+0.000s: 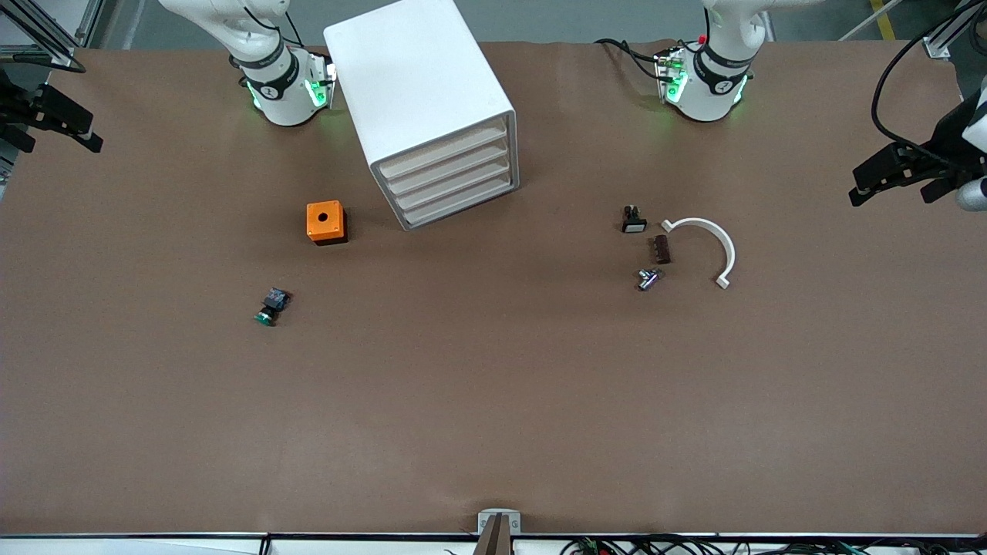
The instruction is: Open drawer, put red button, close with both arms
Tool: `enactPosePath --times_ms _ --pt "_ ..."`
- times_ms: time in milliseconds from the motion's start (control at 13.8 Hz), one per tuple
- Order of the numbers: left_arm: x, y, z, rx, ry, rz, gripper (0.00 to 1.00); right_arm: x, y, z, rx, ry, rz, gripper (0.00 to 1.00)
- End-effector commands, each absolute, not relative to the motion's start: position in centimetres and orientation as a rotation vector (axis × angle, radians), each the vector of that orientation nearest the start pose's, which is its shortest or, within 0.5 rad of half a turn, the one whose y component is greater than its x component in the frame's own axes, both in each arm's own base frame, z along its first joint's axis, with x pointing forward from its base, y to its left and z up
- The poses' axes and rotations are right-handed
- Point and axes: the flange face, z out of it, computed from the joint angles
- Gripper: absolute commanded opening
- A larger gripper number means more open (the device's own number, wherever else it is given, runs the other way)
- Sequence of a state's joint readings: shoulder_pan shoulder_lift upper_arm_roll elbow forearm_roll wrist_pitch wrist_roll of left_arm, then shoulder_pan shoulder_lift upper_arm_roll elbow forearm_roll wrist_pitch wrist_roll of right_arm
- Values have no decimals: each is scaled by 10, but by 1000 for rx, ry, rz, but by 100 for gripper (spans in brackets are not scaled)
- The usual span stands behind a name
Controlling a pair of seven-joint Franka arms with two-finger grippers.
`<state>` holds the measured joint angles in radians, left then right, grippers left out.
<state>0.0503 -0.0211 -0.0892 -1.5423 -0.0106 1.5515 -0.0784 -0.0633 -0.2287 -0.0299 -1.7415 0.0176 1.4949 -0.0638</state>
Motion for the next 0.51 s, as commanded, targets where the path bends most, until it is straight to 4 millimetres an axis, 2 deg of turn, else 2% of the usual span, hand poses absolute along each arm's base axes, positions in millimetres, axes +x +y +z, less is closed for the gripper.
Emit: enactPosePath --times_ms 0,434 --pt "550 -22 647 -3151 -74 -11 100 463 -44 656 -3123 70 17 100" --pt "553 -20 642 -3149 -82 3 100 463 -44 656 -3123 70 17 100"
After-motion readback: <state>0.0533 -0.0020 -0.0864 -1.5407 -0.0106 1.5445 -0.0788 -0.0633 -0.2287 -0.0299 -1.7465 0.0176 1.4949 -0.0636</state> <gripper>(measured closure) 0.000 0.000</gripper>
